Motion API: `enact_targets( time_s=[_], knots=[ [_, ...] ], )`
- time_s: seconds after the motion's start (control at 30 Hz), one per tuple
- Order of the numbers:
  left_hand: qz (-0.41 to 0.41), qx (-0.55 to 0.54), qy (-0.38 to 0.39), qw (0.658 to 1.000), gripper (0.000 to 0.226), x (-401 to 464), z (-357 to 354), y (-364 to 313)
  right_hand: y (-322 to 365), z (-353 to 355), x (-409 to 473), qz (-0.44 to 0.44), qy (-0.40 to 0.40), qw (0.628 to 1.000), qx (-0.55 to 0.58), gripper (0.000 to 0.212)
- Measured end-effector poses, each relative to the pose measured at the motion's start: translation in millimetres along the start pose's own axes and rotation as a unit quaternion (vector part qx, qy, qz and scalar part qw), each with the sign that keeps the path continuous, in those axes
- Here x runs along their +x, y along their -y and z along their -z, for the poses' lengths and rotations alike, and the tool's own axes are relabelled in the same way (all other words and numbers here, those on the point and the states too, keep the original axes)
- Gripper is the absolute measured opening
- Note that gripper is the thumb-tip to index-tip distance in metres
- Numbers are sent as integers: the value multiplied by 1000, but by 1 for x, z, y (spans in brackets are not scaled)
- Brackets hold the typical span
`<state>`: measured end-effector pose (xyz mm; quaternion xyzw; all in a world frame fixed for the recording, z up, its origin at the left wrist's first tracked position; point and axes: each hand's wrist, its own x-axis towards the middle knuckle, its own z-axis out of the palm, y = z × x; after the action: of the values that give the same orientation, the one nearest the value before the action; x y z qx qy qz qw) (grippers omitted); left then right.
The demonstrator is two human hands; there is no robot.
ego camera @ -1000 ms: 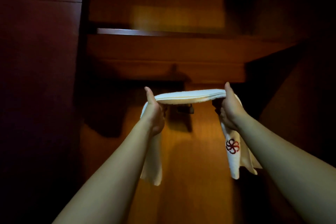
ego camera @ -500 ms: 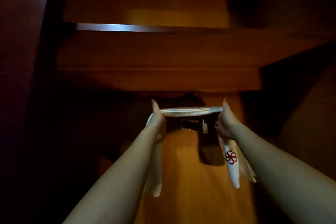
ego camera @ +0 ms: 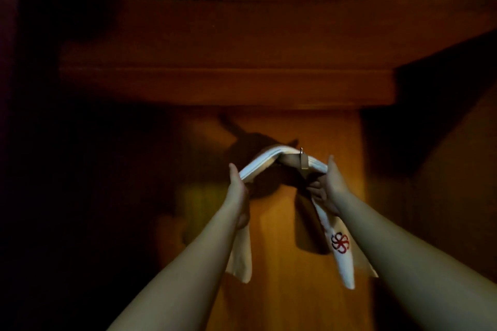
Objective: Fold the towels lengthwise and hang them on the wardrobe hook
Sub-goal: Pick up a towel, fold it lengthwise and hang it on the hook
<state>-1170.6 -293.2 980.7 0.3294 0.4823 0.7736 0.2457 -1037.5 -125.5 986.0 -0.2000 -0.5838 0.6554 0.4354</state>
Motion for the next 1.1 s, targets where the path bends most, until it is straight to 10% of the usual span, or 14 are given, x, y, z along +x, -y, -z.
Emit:
enact_targets(
  time_s=[0.13,0.43,0.73,0.9,1.1],
  knots=[
    [-3,-35,-25,999,93,4,-1,7,0,-6,-4,7,-72,997,-12,58],
    [63,71,-11,995,20,-5,-5,31,-23,-17,-24,-25,-98,995,-8,32],
    [135,21,-9,991,34,-17,-25,57,-52,-32,-36,-43,-60,997,37,30],
    [285,166,51,943,75,-33,5,97,-81,0,-41,-223,27,973,-50,57],
    [369,310,101,870,61,-77,39,129,-122,34,-93,-300,35,905,-298,57]
  ],
)
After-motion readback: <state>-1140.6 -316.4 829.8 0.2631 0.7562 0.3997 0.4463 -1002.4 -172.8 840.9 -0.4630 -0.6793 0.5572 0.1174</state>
